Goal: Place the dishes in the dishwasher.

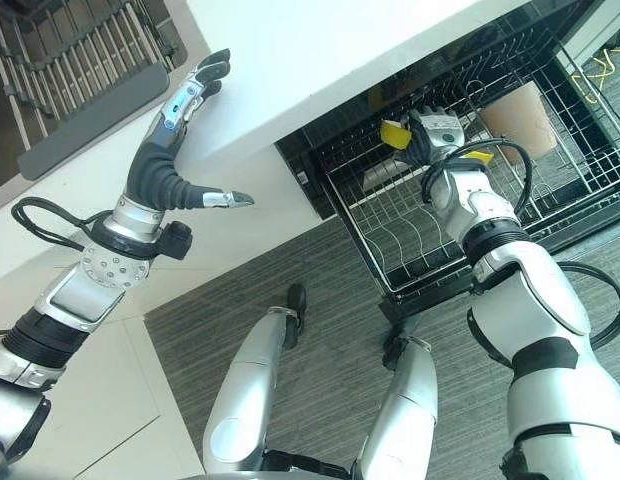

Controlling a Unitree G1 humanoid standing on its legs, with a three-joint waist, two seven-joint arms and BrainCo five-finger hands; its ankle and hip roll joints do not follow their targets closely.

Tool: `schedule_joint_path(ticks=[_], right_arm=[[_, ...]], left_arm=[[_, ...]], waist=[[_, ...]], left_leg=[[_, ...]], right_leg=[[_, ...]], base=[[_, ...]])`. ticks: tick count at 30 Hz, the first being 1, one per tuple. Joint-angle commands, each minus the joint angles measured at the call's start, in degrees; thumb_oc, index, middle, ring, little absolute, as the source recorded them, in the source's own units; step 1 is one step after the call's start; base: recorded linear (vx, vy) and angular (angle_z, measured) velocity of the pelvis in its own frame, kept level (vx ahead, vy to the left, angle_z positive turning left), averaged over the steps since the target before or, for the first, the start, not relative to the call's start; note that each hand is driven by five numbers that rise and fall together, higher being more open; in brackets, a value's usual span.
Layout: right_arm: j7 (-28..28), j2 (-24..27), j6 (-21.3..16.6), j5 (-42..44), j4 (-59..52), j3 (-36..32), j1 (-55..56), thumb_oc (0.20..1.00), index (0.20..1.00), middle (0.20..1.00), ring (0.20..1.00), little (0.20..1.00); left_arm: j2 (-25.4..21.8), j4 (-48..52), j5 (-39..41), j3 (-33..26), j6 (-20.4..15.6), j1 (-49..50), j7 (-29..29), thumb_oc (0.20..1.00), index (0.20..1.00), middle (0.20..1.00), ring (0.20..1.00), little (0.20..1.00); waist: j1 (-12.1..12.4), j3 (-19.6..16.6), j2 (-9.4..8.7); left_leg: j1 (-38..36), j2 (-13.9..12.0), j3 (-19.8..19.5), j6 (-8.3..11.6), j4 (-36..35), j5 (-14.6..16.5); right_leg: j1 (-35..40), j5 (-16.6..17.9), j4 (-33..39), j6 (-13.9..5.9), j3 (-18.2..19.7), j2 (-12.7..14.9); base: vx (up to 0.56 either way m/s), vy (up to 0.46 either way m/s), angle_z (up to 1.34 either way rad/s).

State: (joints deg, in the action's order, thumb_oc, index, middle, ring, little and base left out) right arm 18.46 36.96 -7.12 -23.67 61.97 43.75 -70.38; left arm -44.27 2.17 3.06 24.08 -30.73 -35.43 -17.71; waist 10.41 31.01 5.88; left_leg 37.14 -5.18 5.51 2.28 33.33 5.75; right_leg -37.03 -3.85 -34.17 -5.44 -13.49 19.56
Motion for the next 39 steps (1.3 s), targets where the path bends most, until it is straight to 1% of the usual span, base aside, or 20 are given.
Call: schedule_joint_path(ticks=[1, 2, 4, 5, 7, 9, 10, 11, 18, 19, 20, 21, 23, 25, 26, 27, 33, 35, 36, 39], right_arm=[[-6.0, -4.5, -3.0, 3.1, 1.4, -0.4, 4.3, 0.2, 0.2, 0.2, 0.2, 0.2], [-6.7, -5.3, -3.0, 4.2, 1.6, -0.7, 5.0, 0.2, 0.2, 0.2, 0.2, 0.2], [-7.4, -7.2, -2.1, 6.8, 2.3, -1.9, 6.3, 0.2, 0.2, 0.2, 0.2, 0.2], [-7.4, -8.3, -1.7, 8.6, 2.9, -2.9, 7.7, 0.2, 0.2, 0.2, 0.2, 0.2], [-7.1, -9.3, -1.6, 10.2, 3.3, -4.2, 8.9, 0.2, 0.2, 0.2, 0.2, 0.2], [-5.0, -11.3, -2.0, 13.8, 3.8, -6.8, 12.5, 0.2, 0.2, 0.2, 0.2, 0.2], [-4.0, -11.9, -2.3, 14.7, 3.7, -7.8, 13.7, 0.2, 0.2, 0.2, 0.2, 0.2], [-3.1, -12.5, -2.3, 16.3, 3.6, -8.6, 15.5, 0.2, 0.2, 0.2, 0.2, 0.2], [-0.5, -13.8, -3.2, 18.3, 1.7, -10.7, 21.7, 0.2, 0.2, 0.2, 0.2, 0.2], [-0.1, -14.0, -3.1, 18.3, 1.5, -10.8, 21.9, 0.2, 0.2, 0.2, 0.2, 0.2], [0.2, -14.2, -3.0, 18.6, 1.4, -10.9, 22.5, 0.2, 0.2, 0.2, 0.2, 0.2], [0.4, -14.1, -3.0, 18.7, 1.3, -10.9, 22.2, 0.2, 0.2, 0.2, 0.2, 0.2], [1.0, -14.4, -3.0, 19.4, 1.4, -11.2, 22.9, 0.2, 0.2, 0.2, 0.2, 0.2], [1.2, -14.2, -2.8, 20.6, 1.5, -11.6, 22.5, 0.2, 0.2, 0.2, 0.2, 0.2], [0.4, -14.3, -1.7, 22.5, 1.6, -12.2, 23.2, 0.2, 0.2, 0.2, 0.2, 0.2], [-0.3, -14.2, -1.0, 24.3, 1.7, -12.5, 23.4, 1.0, 1.0, 1.0, 1.0, 1.0], [-2.0, -15.2, 1.3, 27.8, 3.1, -14.3, 23.6, 1.0, 1.0, 1.0, 1.0, 1.0], [-1.9, -15.1, 1.0, 30.0, 2.8, -14.8, 23.2, 1.0, 1.0, 1.0, 1.0, 1.0], [-1.8, -15.6, 0.5, 31.3, 2.7, -15.2, 23.6, 1.0, 1.0, 1.0, 1.0, 1.0], [-0.9, -16.3, -1.0, 32.2, 1.1, -15.2, 23.6, 1.0, 1.0, 1.0, 1.0, 1.0]], left_arm=[[2.7, 2.0, -3.3, -0.5, -2.0, 1.3, -0.3, 1.0, 1.0, 1.0, 1.0, 1.0], [3.0, 1.9, -3.6, -0.4, -2.1, 1.7, -0.5, 1.0, 1.0, 1.0, 1.0, 1.0], [3.8, 2.0, -4.2, -0.7, -2.6, 1.9, -0.7, 1.0, 1.0, 1.0, 1.0, 1.0], [4.4, 2.1, -4.9, -0.6, -2.8, 2.5, -0.9, 1.0, 1.0, 1.0, 1.0, 1.0], [4.8, 2.2, -5.3, -1.0, -3.0, 2.6, -0.9, 1.0, 1.0, 1.0, 1.0, 1.0], [5.9, 2.5, -6.4, -1.3, -3.1, 3.8, -1.6, 1.0, 1.0, 1.0, 1.0, 1.0], [6.3, 2.5, -7.1, -1.6, -3.2, 3.9, -2.2, 1.0, 1.0, 1.0, 1.0, 1.0], [6.8, 2.5, -7.8, -1.6, -3.2, 4.6, -2.8, 1.0, 1.0, 1.0, 1.0, 1.0], [7.8, 3.2, -9.6, -2.8, -3.0, 6.5, -5.7, 1.0, 1.0, 1.0, 1.0, 1.0], [7.7, 3.3, -9.6, -3.2, -3.1, 6.5, -5.7, 1.0, 1.0, 1.0, 1.0, 1.0], [7.7, 3.4, -9.5, -3.1, -3.1, 6.9, -5.7, 1.0, 1.0, 1.0, 1.0, 1.0], [7.6, 3.4, -9.6, -3.3, -3.1, 6.7, -5.8, 1.0, 1.0, 1.0, 1.0, 1.0], [7.6, 3.3, -9.7, -3.0, -2.9, 7.0, -6.1, 1.0, 1.0, 1.0, 1.0, 1.0], [7.6, 3.1, -10.0, -3.4, -2.9, 6.9, -6.3, 1.0, 1.0, 1.0, 1.0, 1.0], [7.5, 3.3, -10.1, -3.3, -2.8, 7.5, -6.4, 1.0, 1.0, 1.0, 1.0, 1.0], [7.5, 3.4, -10.1, -3.3, -2.7, 7.6, -6.4, 1.0, 1.0, 1.0, 1.0, 1.0], [7.5, 4.1, -10.0, -2.8, -1.5, 7.4, -6.2, 1.0, 1.0, 1.0, 1.0, 1.0], [7.3, 4.5, -10.1, -3.1, -1.2, 7.2, -6.2, 1.0, 1.0, 1.0, 1.0, 1.0], [7.5, 4.3, -10.2, -2.9, -1.2, 7.7, -6.3, 1.0, 1.0, 1.0, 1.0, 1.0], [7.4, 4.4, -10.1, -3.2, -0.7, 7.7, -6.4, 1.0, 1.0, 1.0, 1.0, 1.0]], waist=[[1.5, -1.2, 2.22], [1.5, -1.2, 2.43], [1.5, -1.2, 2.94], [1.5, -1.2, 3.19], [1.4, -1.2, 3.48], [0.9, -1.2, 4.0], [0.6, -1.2, 4.18], [0.3, -1.2, 4.29], [-1.3, -1.2, 4.89], [-1.5, -1.2, 4.95], [-1.6, -1.2, 4.92], [-1.6, -1.2, 4.94], [-1.6, -1.2, 4.81], [-1.6, -1.2, 4.72], [-1.7, -1.2, 4.61], [-1.7, -1.2, 4.59], [-1.9, -1.2, 4.48], [-1.9, -1.2, 4.44], [-1.9, -1.2, 4.39], [-2.1, -1.2, 4.33]], left_leg=[[0.9, 3.9, 0.4, -2.54, -4.5, 0.4], [0.1, 4.1, 0.0, -2.1, -3.8, 2.2], [1.3, 4.2, 0.4, -2.49, -4.6, 0.1], [0.5, 4.4, 0.0, -2.09, -3.9, 1.9], [1.5, 4.3, 0.5, -2.53, -4.6, 0.0], [1.0, 4.4, 0.4, -2.13, -3.7, 2.0], [2.2, 4.3, 0.9, -2.55, -4.3, 0.2], [1.5, 4.4, 0.7, -2.1, -3.5, 2.1], [1.9, 3.8, 2.0, -1.95, -3.4, 2.0], [2.8, 3.6, 2.5, -2.4, -4.2, 0.1], [1.8, 3.6, 2.1, -1.86, -3.5, 1.9], [2.8, 3.5, 2.6, -2.32, -4.2, 0.1], [1.8, 3.5, 2.2, -1.84, -3.4, 1.8], [2.8, 3.2, 2.7, -2.3, -4.0, 0.0], [1.8, 3.2, 2.4, -1.83, -2.9, 2.1], [1.8, 3.1, 2.5, -1.84, -2.8, 2.1], [1.6, 2.8, 2.6, -1.84, -2.0, 2.5], [2.5, 2.7, 3.0, -2.35, -2.8, 0.5], [1.4, 2.8, 2.5, -1.89, -2.1, 2.4], [1.5, 2.7, 2.6, -1.98, -1.7, 2.6]], right_leg=[[-4.0, -1.6, -4.3, -0.13, -4.1, -1.2], [-3.5, -3.3, -5.4, -0.93, -3.3, -1.3], [-4.3, -1.6, -4.3, -0.05, -4.0, -1.2], [-3.9, -3.4, -5.4, -0.83, -3.1, -1.2], [-4.7, -1.7, -4.3, 0.05, -3.9, -1.2], [-4.6, -3.5, -5.6, -0.73, -2.7, -1.2], [-5.5, -1.8, -4.6, 0.08, -3.2, -1.1], [-5.1, -3.5, -5.6, -0.71, -2.2, -1.2], [-6.0, -3.9, -5.8, -0.31, -0.9, -1.6], [-6.8, -2.1, -4.8, 0.47, -1.5, -1.6], [-6.1, -3.8, -5.9, -0.31, -0.6, -1.7], [-6.8, -2.1, -4.8, 0.48, -1.3, -1.7], [-6.0, -3.9, -5.9, -0.2, -0.4, -1.8], [-6.7, -2.1, -5.0, 0.6, -1.2, -1.9], [-6.0, -4.1, -6.3, -0.19, -0.3, -1.8], [-5.9, -4.1, -6.4, -0.18, -0.3, -1.8], [-5.7, -4.4, -7.1, 0.02, 0.0, -1.8], [-6.5, -2.5, -6.1, 0.82, -0.6, -1.9], [-5.6, -4.2, -7.0, 0.12, 0.2, -2.1], [-5.7, -4.3, -7.3, 0.13, 0.4, -2.2]], base=[[0.06, 0.047, 0.02], [-0.01, 0.044, 0.0], [-0.02, 0.057, 0.0], [-0.1, 0.055, 0.01], [-0.02, 0.054, 0.04], [0.02, 0.084, 0.03], [-0.02, 0.08, 0.01], [-0.01, 0.097, -0.02], [0.0, 0.078, -0.03], [0.02, 0.032, -0.1], [-0.06, 0.029, -0.06], [0.09, 0.003, 0.01], [0.0, 0.0, 0.0], [-0.02, 0.0, -0.03], [0.1, -0.01, -0.04], [0.1, -0.008, -0.01], [0.02, 0.001, 0.01], [-0.03, 0.005, -0.01], [0.0, 0.0, 0.0], [0.01, 0.006, -0.02]])
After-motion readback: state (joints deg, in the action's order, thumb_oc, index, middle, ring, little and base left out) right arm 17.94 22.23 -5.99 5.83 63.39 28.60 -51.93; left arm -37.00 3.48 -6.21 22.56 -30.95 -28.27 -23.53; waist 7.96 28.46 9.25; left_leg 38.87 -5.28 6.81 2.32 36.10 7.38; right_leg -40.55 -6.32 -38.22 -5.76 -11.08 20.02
